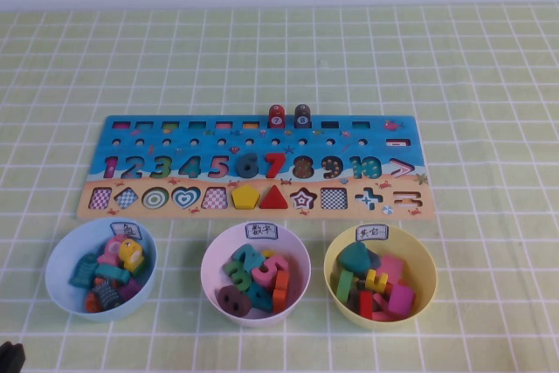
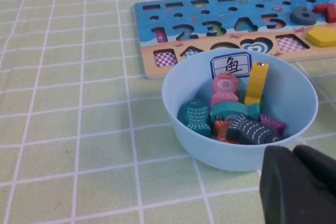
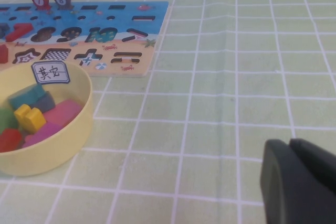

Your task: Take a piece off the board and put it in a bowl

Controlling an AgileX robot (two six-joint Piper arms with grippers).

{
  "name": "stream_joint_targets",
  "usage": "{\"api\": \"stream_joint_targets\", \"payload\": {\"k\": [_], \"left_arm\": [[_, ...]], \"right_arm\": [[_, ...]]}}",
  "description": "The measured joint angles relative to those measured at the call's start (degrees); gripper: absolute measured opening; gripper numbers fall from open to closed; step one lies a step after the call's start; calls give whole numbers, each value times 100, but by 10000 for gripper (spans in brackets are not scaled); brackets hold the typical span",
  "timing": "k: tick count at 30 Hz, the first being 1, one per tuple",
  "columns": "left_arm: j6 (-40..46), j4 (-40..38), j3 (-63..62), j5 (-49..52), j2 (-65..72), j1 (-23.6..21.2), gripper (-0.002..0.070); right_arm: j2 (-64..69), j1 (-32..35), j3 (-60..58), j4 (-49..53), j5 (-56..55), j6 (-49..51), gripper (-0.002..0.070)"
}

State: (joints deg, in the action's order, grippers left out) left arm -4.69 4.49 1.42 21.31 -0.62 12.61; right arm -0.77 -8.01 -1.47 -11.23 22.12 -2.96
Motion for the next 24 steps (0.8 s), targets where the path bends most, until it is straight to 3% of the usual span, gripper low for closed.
{"api": "stream_joint_targets", "payload": {"k": [5, 13, 18, 24], "left_arm": [[0, 0, 0, 0, 0, 0, -4], [0, 0, 0, 0, 0, 0, -5], [0, 0, 0, 0, 0, 0, -5], [0, 0, 0, 0, 0, 0, -5]], "right_arm": [[0, 0, 0, -836, -153, 0, -17], [0, 0, 0, -5531, -1335, 0, -17], [0, 0, 0, -6151, -2179, -763, -17], [0, 0, 0, -6668, -2988, -991, -17]]}}
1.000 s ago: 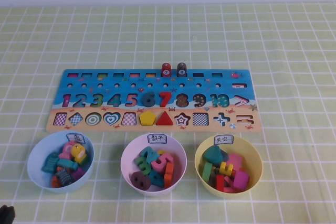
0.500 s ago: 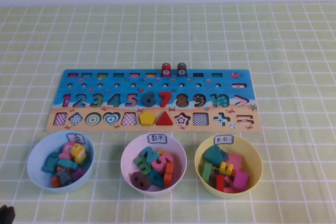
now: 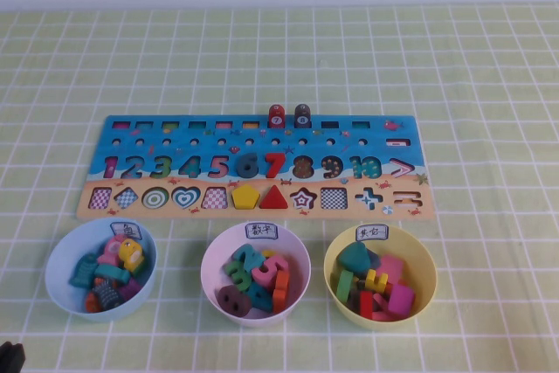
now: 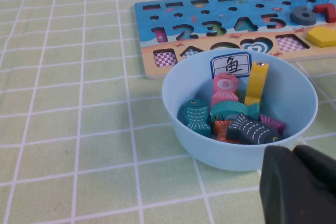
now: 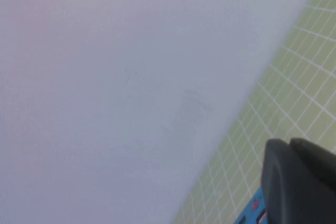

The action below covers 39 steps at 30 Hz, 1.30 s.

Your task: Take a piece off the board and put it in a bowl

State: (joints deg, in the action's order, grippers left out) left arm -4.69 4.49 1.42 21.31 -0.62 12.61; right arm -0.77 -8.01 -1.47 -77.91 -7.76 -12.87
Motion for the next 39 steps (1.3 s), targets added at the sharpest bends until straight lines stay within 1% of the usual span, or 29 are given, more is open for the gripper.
{"api": "stream_joint_targets", "payload": {"k": [4, 8, 15, 18, 21, 24, 26, 29, 31, 32, 34, 35, 36, 37, 39], "left_arm": [[0, 40, 0, 0, 0, 0, -5], [0, 391, 0, 2, 0, 0, -5], [0, 771, 0, 31, 0, 0, -5], [0, 1121, 0, 51, 0, 0, -5], [0, 1369, 0, 73, 0, 0, -5], [0, 1476, 0, 73, 0, 0, -5], [0, 1537, 0, 73, 0, 0, -5], [0, 1578, 0, 73, 0, 0, -5], [0, 1616, 0, 73, 0, 0, -5], [0, 1631, 0, 73, 0, 0, -5], [0, 1654, 0, 73, 0, 0, -5], [0, 1654, 0, 73, 0, 0, -5], [0, 1658, 0, 73, 0, 0, -5], [0, 1658, 0, 84, 0, 0, -5], [0, 1668, 0, 114, 0, 0, -5]], "right_arm": [[0, 0, 0, -92, -280, -23, -17], [0, 0, 0, -127, -259, -23, -17], [0, 0, 0, -115, 587, -168, -17], [33, 0, 17, -102, 776, -228, -17], [474, 0, 332, -76, 939, -710, -17], [1449, 0, 1076, -19, 1318, -1568, -17], [2298, 0, 1725, 149, 1812, -2099, -17], [3646, 0, 2811, 869, 2852, -2536, -17], [4658, 0, 3697, 1608, 3847, -2596, -17], [4958, 0, 3973, 1844, 4167, -2570, -17], [6060, -27, 5003, 2824, 5326, -2199, -17], [6546, -54, 5380, 3077, 5802, -1987, -17], [6828, -89, 5756, 3512, 6160, -1702, -17], [7471, -187, 6320, 3954, 6644, -1424, -17], [8151, -377, 7146, 4851, 7256, -957, -17]]}}
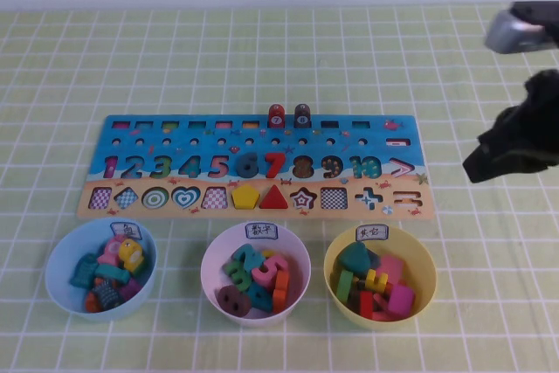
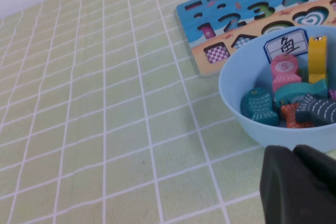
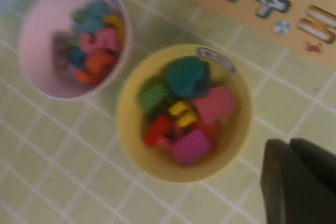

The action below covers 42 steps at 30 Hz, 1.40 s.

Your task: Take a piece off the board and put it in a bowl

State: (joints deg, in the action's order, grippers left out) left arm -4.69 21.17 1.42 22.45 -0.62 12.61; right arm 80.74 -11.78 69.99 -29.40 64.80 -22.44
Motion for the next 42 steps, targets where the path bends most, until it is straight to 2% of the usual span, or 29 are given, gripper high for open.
{"api": "stream_joint_targets", "payload": {"k": [4, 10, 17, 23, 28, 30, 32, 37, 38, 40, 42], "left_arm": [[0, 0, 0, 13, 0, 0, -5], [0, 139, 0, 21, 0, 0, -5], [0, 232, 0, 36, 0, 0, -5], [0, 241, 0, 40, 0, 0, -5], [0, 391, 0, 61, 0, 0, -5], [8, 446, 0, 61, 0, 0, -5], [8, 456, 0, 61, 0, 0, -5], [13, 470, 0, 69, 0, 0, -5], [13, 473, 0, 69, 0, 0, -5], [13, 482, 0, 69, 0, 0, -5], [13, 482, 0, 69, 0, 0, -5]], "right_arm": [[1434, -767, 1713, 1892, 467, 731, -17], [2857, -1598, 3726, 3236, 574, 975, -17], [4496, -1877, 5666, 3318, 586, 975, -17], [5091, -1877, 6185, 3168, 612, 908, -17], [5194, -1877, 6228, 3000, 625, 338, -8], [5200, -1877, 6228, 2798, 528, 255, 22], [5200, -1877, 6228, 2590, 257, 277, 90], [5200, -1877, 6228, 2434, -603, 960, 359], [5200, -1877, 6228, 2434, -789, 1152, 396], [5210, -1877, 6228, 2458, -1109, 1441, 424], [5207, -1877, 6228, 2528, -1330, 1603, 421]]}}
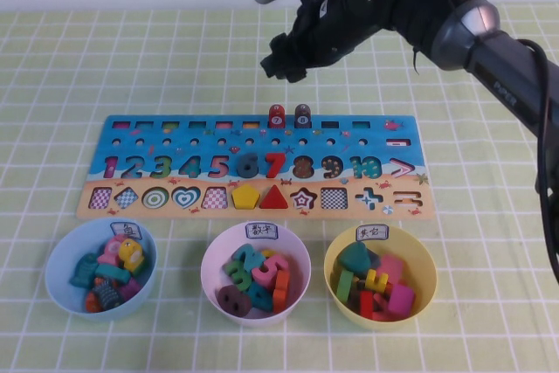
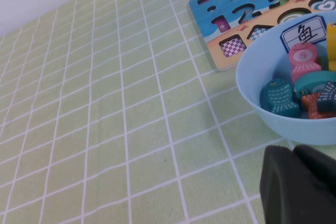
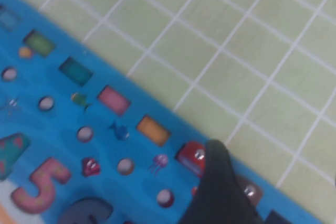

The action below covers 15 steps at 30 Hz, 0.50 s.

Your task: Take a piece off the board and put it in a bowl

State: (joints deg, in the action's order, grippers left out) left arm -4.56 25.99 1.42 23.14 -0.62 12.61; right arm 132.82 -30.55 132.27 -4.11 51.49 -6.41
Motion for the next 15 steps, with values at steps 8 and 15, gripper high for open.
{"api": "stream_joint_targets", "payload": {"k": [8, 15], "left_arm": [[0, 0, 0, 0, 0, 0, -5], [0, 11, 0, 0, 0, 0, -5]], "right_arm": [[254, 0, 14, 292, -211, 203, 390], [458, 40, 14, 292, -201, 323, 389]]}}
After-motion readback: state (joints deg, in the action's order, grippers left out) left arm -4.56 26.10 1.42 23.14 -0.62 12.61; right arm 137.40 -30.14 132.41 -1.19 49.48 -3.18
